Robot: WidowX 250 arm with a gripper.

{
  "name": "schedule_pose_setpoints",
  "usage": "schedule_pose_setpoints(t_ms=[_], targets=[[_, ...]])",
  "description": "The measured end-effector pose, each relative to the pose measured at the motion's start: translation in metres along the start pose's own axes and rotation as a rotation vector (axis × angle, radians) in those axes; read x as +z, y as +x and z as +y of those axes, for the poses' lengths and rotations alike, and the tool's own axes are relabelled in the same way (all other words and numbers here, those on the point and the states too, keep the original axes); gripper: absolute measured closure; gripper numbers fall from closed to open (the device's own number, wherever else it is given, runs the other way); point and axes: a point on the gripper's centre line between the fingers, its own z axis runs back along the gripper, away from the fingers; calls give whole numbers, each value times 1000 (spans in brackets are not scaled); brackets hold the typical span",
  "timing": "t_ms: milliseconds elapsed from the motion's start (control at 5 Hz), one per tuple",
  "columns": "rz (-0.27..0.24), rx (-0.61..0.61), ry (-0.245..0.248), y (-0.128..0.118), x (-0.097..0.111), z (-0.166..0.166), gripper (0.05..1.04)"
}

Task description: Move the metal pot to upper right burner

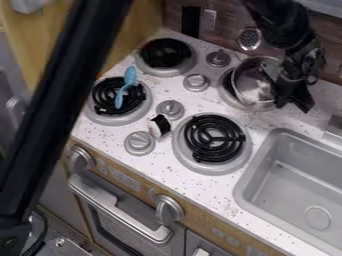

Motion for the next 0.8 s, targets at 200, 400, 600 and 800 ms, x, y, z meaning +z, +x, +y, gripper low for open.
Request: schedule_pose_setpoints(t_ms=[200, 400, 600, 800], targets=[[42, 47, -14, 7, -28, 1, 1014], [97, 99, 6, 15, -40, 8, 1014], [79, 107, 3, 19, -42, 10, 1014], [60, 107, 22, 27, -43, 15, 1014]])
